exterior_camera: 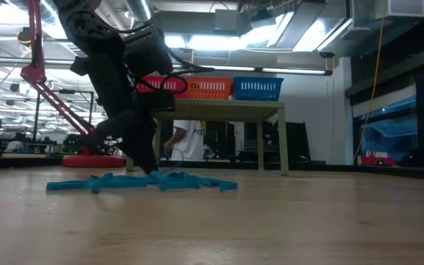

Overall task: Pick & Place Office Desk Supplies
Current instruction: Put the blue rubber band into the orange bin on the shelf

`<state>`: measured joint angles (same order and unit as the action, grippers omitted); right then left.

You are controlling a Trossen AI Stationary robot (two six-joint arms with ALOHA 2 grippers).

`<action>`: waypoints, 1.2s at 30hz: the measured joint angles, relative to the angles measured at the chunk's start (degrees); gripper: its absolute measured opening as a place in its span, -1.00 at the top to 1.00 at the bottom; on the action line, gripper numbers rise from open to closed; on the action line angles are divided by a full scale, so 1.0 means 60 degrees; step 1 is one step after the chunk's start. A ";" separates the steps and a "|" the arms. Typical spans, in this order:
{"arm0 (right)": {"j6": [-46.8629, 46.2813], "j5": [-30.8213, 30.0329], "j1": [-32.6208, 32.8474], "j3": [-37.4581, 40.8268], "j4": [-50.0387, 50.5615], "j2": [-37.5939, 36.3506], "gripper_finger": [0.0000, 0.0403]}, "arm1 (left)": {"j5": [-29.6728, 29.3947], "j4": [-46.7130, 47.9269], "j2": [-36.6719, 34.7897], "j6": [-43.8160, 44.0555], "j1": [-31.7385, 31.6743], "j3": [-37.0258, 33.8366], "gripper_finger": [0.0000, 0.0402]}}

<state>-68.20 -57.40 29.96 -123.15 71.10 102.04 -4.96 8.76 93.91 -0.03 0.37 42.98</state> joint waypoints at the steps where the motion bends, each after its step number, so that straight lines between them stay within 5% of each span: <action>1: 0.0000 0.0000 0.0015 0.0003 -0.0001 0.0000 0.34 | -0.0023 0.0008 -0.0026 0.0089 0.0086 0.0000 0.98; 8: -0.0008 0.0000 0.0043 0.0003 -0.0020 0.0000 0.34 | -0.0007 0.0149 -0.0771 0.0585 0.0991 -0.0040 0.99; 20: 0.0005 0.0072 0.0050 0.0003 -0.0020 0.0000 0.34 | -0.2704 0.0550 -0.3884 0.1921 0.2686 0.0028 0.99; 26: 0.0011 0.0069 0.0050 0.0000 -0.0016 0.0000 0.34 | -0.3627 0.1573 -0.4590 0.1608 0.2927 0.1178 0.99; 36: 0.0000 -0.0011 0.0050 0.0007 -0.0018 0.0000 0.34 | -0.0330 0.3520 -0.3861 0.0559 0.3004 0.1110 0.83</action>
<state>-68.20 -57.47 30.26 -123.11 70.99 102.04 -6.93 29.88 70.74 3.32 18.39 49.64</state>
